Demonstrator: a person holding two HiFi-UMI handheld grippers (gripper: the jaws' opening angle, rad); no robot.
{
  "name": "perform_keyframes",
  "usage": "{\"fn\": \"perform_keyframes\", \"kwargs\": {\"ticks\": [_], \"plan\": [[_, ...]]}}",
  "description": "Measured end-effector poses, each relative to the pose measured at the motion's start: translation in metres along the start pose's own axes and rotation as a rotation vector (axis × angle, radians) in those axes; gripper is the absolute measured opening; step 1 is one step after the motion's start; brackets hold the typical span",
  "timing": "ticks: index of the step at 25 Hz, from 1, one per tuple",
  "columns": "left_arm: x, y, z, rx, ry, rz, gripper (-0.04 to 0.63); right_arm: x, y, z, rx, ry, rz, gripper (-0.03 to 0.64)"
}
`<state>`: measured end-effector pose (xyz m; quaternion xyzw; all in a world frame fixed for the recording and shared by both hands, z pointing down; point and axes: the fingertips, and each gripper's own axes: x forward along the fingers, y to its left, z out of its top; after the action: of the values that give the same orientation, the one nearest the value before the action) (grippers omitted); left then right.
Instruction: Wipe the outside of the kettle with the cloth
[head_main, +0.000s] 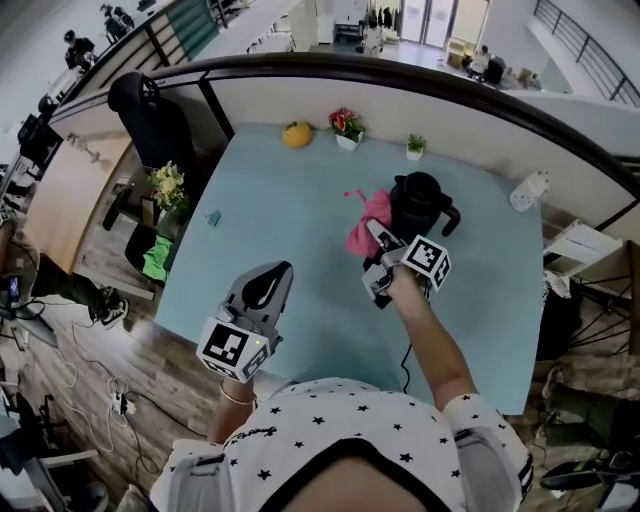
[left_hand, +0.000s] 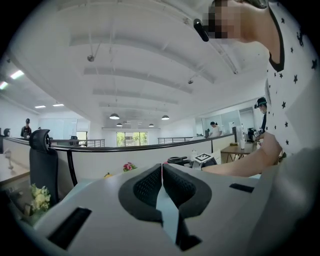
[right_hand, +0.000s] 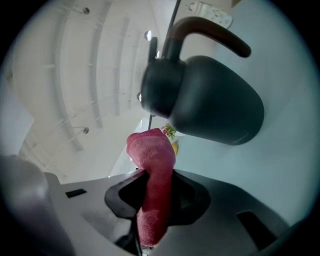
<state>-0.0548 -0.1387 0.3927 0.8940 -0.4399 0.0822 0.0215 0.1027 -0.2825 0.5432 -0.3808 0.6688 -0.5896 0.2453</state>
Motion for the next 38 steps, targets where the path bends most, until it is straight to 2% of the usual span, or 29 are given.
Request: {"fn": "perform_keyframes", "kwargs": {"ticks": [5, 8, 13, 25, 38], "plan": [[-0.013, 0.029, -0.004, -0.005, 0.005, 0.041, 0.029, 0.016, -0.037, 0.006, 0.069, -0.035, -0.125, 0.091], [-0.015, 0.039, -0.01, -0.02, 0.014, 0.043, 0.029, 0.013, -0.049, 0.013, 0.108, -0.08, -0.157, 0.091], [-0.003, 0.038, -0.012, -0.03, 0.007, 0.008, 0.029, -0.001, -0.05, 0.025, 0.123, -0.111, -0.156, 0.091], [0.031, 0.004, -0.007, -0.004, 0.022, -0.121, 0.029, -0.062, -0.049, 0.043, 0.128, -0.122, -0.12, 0.091], [0.043, -0.014, -0.007, 0.022, 0.058, -0.148, 0.029, -0.095, -0.058, 0.075, 0.123, -0.157, -0.096, 0.092]]}}
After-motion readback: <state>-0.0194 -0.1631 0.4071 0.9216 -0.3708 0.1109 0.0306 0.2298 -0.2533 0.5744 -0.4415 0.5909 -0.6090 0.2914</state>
